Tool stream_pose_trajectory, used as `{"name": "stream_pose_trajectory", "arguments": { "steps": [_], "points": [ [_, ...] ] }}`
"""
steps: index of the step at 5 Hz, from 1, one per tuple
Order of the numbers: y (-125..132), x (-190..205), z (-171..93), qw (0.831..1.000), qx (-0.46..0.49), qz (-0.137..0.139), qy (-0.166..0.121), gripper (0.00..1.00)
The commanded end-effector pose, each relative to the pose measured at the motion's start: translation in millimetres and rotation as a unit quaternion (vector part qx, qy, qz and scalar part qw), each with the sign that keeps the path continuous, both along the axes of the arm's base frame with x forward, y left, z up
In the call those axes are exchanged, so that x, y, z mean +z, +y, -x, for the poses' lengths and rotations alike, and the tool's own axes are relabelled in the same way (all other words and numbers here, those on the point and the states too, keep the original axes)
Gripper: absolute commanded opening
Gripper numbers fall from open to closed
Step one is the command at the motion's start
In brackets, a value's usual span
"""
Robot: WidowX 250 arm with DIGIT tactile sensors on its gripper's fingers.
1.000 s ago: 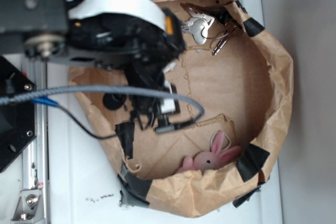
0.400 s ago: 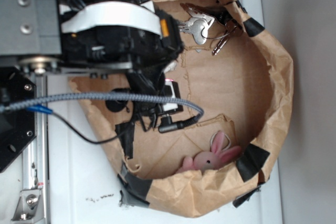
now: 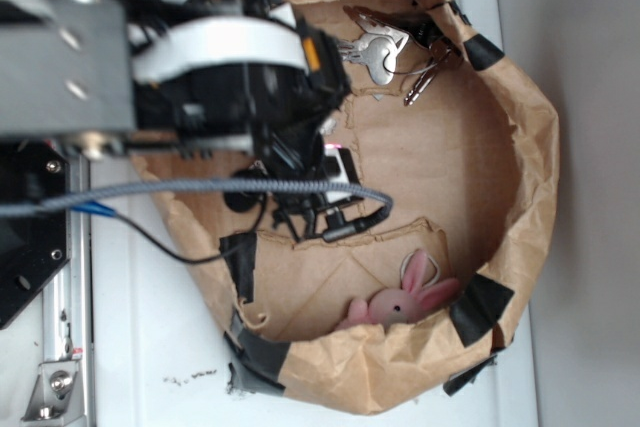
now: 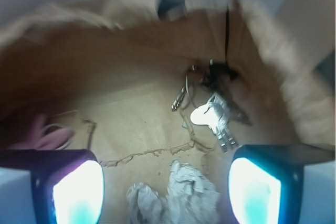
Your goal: Grab the silver keys.
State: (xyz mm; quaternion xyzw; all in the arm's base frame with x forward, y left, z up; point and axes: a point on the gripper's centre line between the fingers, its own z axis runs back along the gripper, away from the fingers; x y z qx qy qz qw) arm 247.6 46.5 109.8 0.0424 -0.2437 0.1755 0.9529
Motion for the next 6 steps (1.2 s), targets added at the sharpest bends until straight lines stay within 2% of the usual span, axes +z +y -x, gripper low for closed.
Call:
{"name": "stream_pose_trajectory", "arguments": {
  "steps": [1, 2, 3, 4, 6],
  "points": [
    [4, -25, -37, 0.997, 0.06, -0.012, -0.045, 1.0],
    [17, -31, -55, 0.996, 0.074, -0.028, -0.041, 1.0],
    [31, -30, -65, 0.996, 0.078, -0.032, -0.036, 1.0],
    [45, -29, -62, 0.995, 0.073, -0.051, -0.034, 1.0],
    [59, -29, -44, 0.996, 0.056, -0.072, -0.02, 1.0]
  ]
}}
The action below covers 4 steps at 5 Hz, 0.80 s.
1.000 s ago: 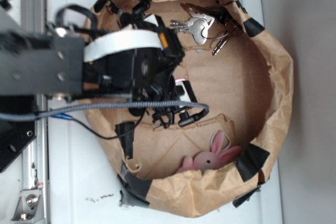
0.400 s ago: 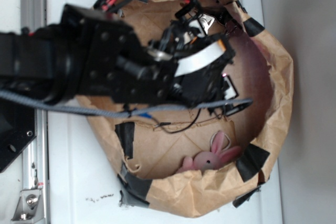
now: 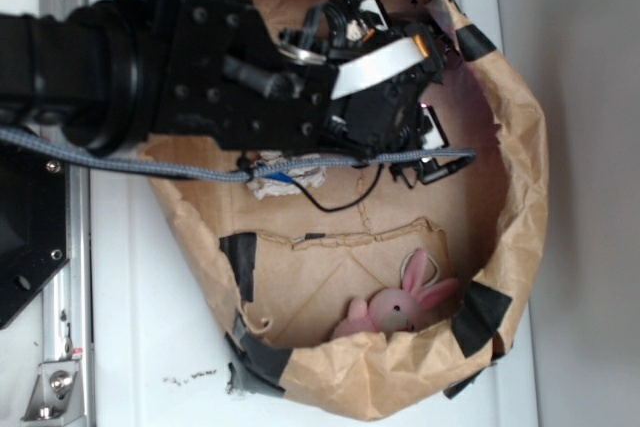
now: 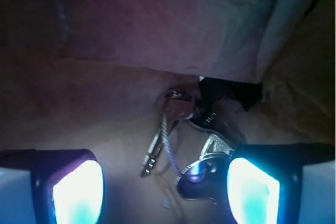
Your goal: Grab the silver keys.
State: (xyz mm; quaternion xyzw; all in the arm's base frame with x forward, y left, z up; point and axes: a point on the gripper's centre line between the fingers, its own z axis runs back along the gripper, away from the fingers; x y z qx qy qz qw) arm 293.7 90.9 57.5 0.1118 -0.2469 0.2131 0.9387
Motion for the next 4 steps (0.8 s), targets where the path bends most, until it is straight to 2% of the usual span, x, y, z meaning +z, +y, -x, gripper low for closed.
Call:
{"name": "stream_pose_trajectory", "arguments": {
  "steps": [1, 2, 3, 4],
  "points": [
    [13, 24, 3, 1.0, -0.004, -0.019, -0.023, 1.0],
    [12, 25, 6, 1.0, -0.009, -0.018, -0.022, 1.0],
    [9, 16, 3, 0.999, -0.03, -0.028, -0.034, 1.0],
    [0, 2, -15, 0.997, -0.045, -0.031, -0.046, 1.0]
  ]
}}
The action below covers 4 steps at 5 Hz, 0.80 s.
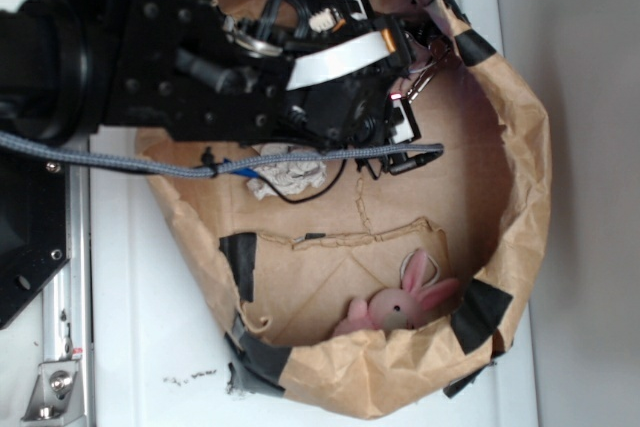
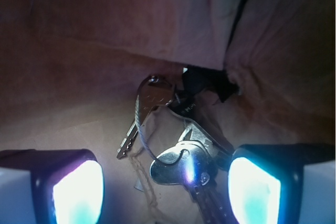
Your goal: Grab the silver keys.
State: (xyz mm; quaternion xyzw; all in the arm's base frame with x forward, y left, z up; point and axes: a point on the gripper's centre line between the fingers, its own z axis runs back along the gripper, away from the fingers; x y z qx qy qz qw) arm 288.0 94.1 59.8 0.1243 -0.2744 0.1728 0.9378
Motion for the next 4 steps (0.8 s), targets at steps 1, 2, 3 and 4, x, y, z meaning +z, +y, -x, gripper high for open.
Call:
{"name": "stream_pose_trajectory", "arguments": {
  "steps": [1, 2, 3, 4],
  "points": [
    [-4.2, -5.9, -29.5, 0.999, 0.001, -0.014, -0.03, 1.0],
    [-0.8, -6.5, -27.3, 0.999, 0.006, -0.006, -0.034, 0.0],
    [0.5, -3.3, -24.2, 1.0, -0.001, 0.002, -0.028, 0.0],
    [1.4, -1.6, -23.0, 1.0, 0.002, 0.005, -0.027, 0.0]
  ]
}}
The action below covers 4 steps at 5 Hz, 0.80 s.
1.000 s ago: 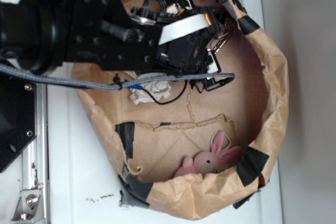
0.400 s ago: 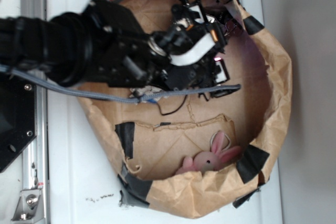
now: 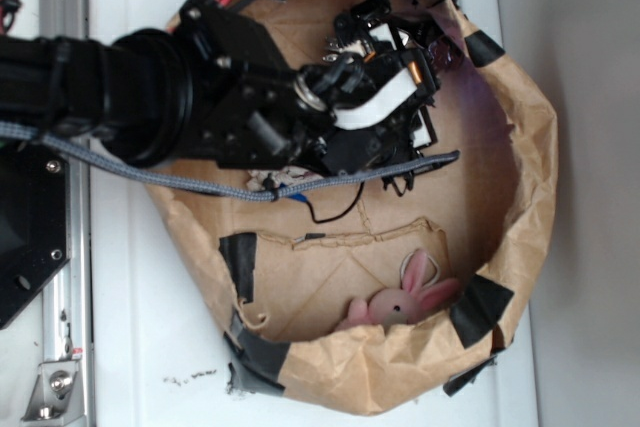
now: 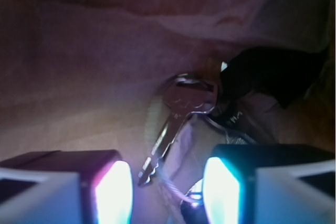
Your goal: Grab the silver keys.
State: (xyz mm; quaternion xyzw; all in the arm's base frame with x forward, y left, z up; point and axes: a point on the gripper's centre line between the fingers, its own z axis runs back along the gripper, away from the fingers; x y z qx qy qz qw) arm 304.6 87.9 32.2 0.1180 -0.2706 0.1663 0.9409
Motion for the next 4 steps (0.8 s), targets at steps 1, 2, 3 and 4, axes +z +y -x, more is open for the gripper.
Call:
{"name": "stream_pose_trajectory", "arguments": {
  "steps": [1, 2, 3, 4],
  "points": [
    [7.2, 26.1, -7.2, 0.999, 0.011, -0.004, -0.031, 0.0],
    [8.8, 27.7, -5.9, 0.999, 0.013, -0.002, -0.033, 0.0],
    [9.1, 28.1, -4.8, 0.999, 0.014, -0.002, -0.033, 0.0],
    [9.2, 28.5, -5.8, 0.999, 0.016, -0.002, -0.031, 0.0]
  ]
}}
